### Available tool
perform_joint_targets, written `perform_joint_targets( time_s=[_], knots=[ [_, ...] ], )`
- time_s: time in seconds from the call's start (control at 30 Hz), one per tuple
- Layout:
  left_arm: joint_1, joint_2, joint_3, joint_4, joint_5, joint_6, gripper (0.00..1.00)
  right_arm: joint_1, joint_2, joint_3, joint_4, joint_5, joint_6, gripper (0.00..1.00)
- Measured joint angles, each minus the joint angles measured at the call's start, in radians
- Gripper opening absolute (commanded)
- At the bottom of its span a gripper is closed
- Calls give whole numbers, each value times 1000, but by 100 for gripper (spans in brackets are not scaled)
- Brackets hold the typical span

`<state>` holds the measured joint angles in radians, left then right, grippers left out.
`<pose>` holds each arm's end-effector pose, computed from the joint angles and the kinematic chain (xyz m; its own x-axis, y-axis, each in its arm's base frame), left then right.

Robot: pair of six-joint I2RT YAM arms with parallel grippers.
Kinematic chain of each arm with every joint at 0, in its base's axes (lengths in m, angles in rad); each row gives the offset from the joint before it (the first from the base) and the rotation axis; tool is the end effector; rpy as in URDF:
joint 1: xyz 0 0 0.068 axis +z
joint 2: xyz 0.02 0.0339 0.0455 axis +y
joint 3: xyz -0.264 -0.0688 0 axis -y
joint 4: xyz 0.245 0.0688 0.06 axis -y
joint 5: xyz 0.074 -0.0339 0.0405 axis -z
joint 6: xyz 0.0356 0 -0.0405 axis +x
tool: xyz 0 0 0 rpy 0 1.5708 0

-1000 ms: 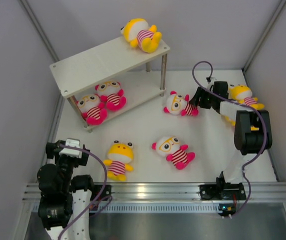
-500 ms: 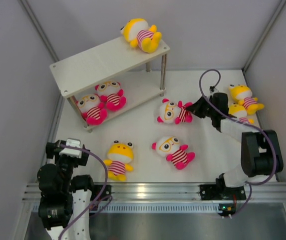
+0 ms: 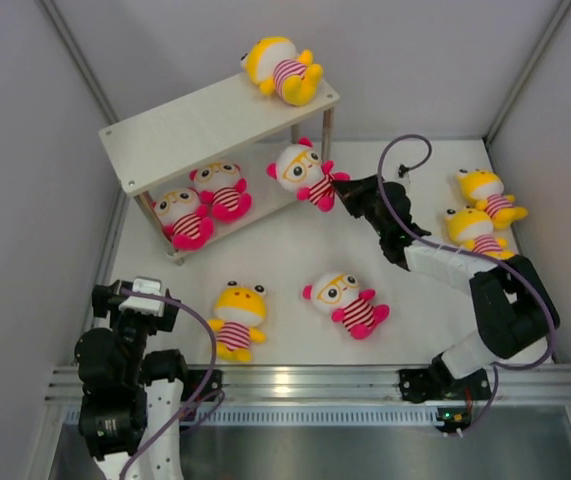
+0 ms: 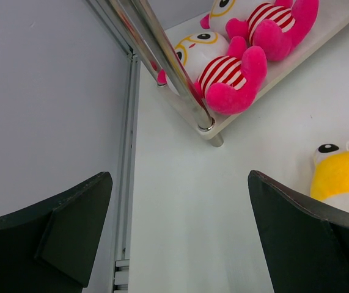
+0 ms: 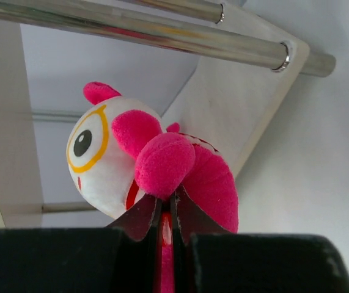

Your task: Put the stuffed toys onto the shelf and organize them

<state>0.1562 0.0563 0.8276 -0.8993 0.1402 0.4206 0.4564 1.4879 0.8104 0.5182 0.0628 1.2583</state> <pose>-0.0006 -0.0051 0.3282 -0.1221 0.3901 -0.9127 0.0359 0.9207 0.3887 0.3015 0.1455 0.2524 -0.4094 0.8570 -0.3130 0.0174 0.3503 0.9365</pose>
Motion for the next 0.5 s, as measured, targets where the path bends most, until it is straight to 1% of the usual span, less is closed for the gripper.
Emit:
perform_joint_targets(
  time_s=[0.17,0.27,0.5],
  knots=[
    [15,-2,1,0,10,0,99,133,131,138,-2,176,137,0],
    [18,-4,1,0,17,0,99,178,207,232,-26,254,214,0],
    [20,-8,1,0,32,7,99,228,407,515,-248,451,341,0]
  ],
)
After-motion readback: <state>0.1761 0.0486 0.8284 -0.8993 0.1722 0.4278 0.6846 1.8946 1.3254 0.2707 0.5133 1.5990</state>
